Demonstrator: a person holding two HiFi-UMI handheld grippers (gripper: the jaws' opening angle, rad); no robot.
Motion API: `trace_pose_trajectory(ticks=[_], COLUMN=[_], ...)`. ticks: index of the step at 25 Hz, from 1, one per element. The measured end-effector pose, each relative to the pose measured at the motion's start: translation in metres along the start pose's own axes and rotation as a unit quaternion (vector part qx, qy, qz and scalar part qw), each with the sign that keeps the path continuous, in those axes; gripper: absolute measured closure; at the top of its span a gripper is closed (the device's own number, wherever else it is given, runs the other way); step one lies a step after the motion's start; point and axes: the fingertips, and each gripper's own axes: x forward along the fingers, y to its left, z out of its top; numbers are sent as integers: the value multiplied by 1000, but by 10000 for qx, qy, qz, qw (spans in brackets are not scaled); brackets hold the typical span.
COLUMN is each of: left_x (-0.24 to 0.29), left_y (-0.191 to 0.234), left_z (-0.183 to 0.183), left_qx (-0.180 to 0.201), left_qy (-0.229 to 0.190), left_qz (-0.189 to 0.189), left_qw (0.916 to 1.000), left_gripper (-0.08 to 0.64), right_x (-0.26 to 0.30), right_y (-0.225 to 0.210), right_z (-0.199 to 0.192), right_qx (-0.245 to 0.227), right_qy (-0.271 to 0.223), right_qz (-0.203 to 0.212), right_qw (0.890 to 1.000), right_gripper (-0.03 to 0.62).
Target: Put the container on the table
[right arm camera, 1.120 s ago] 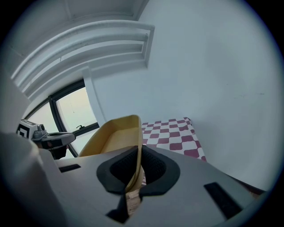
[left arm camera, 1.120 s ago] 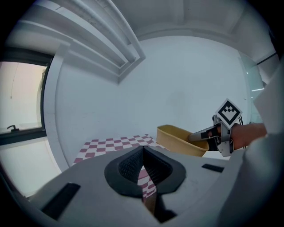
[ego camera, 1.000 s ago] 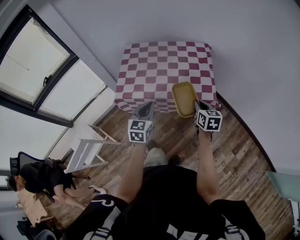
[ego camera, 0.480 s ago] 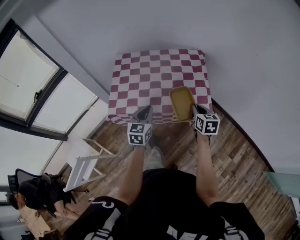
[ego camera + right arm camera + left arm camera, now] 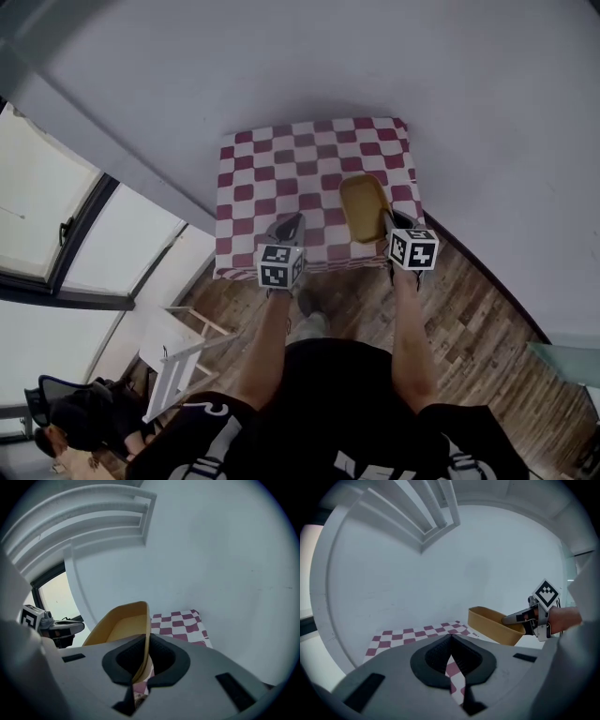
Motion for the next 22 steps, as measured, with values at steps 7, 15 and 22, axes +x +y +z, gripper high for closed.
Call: trace_pose_trajectory(ticks=[7,15,22], left_x=[30,47,50], left_y=[44,86,117], left_z=[14,20,17], left_qx=[-93,-238,-268], left_qy=[41,51,41], left_qz=[-107,-244,-311], left_qw=[9999,9994,9991], left_gripper=[535,535,535], right_x=[47,87,108], right_y=[6,25,40], right_z=[20,37,34], right_qx=[8,-49,1], right_qy=[96,156,188], right_qz=[-90,-150,-236], right_qw=[9999,9998,9995], right_gripper=[561,561,561])
